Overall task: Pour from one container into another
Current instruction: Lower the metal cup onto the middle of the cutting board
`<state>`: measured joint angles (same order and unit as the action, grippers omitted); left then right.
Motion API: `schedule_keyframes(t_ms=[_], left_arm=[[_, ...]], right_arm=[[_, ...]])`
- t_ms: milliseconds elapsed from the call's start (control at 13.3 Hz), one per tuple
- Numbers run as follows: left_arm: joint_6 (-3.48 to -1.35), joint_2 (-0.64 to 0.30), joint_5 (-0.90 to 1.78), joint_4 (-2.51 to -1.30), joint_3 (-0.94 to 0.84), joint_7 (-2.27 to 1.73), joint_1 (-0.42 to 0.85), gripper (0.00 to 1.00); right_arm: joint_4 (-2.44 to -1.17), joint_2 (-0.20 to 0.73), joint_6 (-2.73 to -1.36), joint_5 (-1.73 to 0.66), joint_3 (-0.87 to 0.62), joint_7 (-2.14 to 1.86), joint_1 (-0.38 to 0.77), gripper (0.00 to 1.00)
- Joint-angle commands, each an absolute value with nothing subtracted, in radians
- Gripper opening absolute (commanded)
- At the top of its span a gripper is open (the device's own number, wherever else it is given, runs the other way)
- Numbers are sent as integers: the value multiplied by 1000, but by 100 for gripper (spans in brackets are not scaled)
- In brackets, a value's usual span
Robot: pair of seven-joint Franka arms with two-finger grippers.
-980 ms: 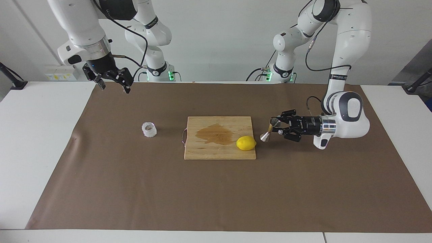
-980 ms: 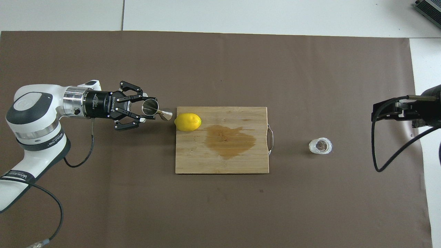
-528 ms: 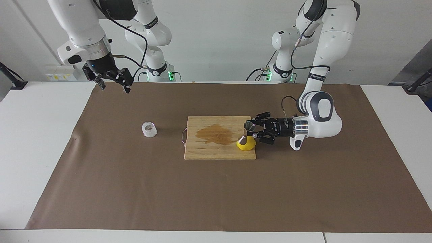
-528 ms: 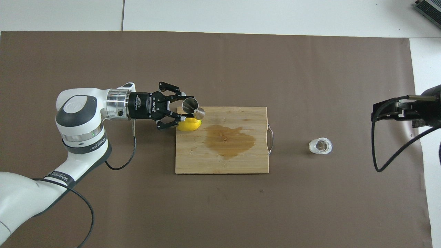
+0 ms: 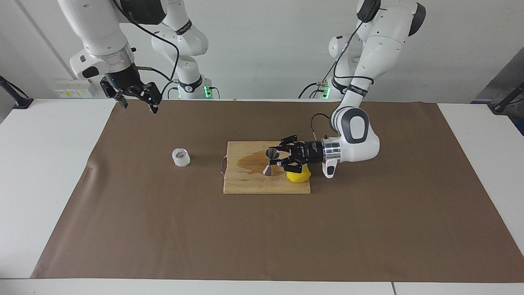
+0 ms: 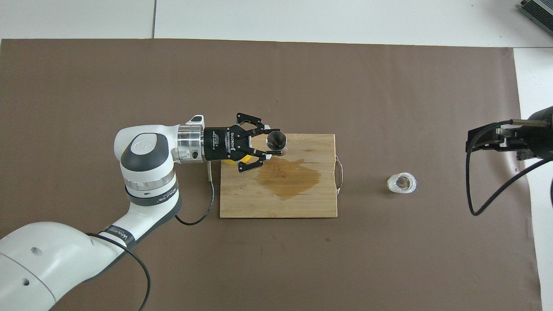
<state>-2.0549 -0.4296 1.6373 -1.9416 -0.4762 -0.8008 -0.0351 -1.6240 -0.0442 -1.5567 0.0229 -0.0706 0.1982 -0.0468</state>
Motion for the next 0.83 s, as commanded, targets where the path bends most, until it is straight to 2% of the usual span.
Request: schedule_keyframes(t_ms=[0,302,754], left_arm=[[-2123,-396,1721,-1986,-457,-778,34,0],[-2226,-396,1782,-2016,-457,-664,95,0],[-2252,-394,1876,-2040,-457,-582,136,0]], right_arm=[[-1620,-43,-1542,28,-77,213,-55,100],[-1620,-43,-1542,28,-77,213,-55,100],[-1620,-43,-1542,28,-77,213,-55,100]])
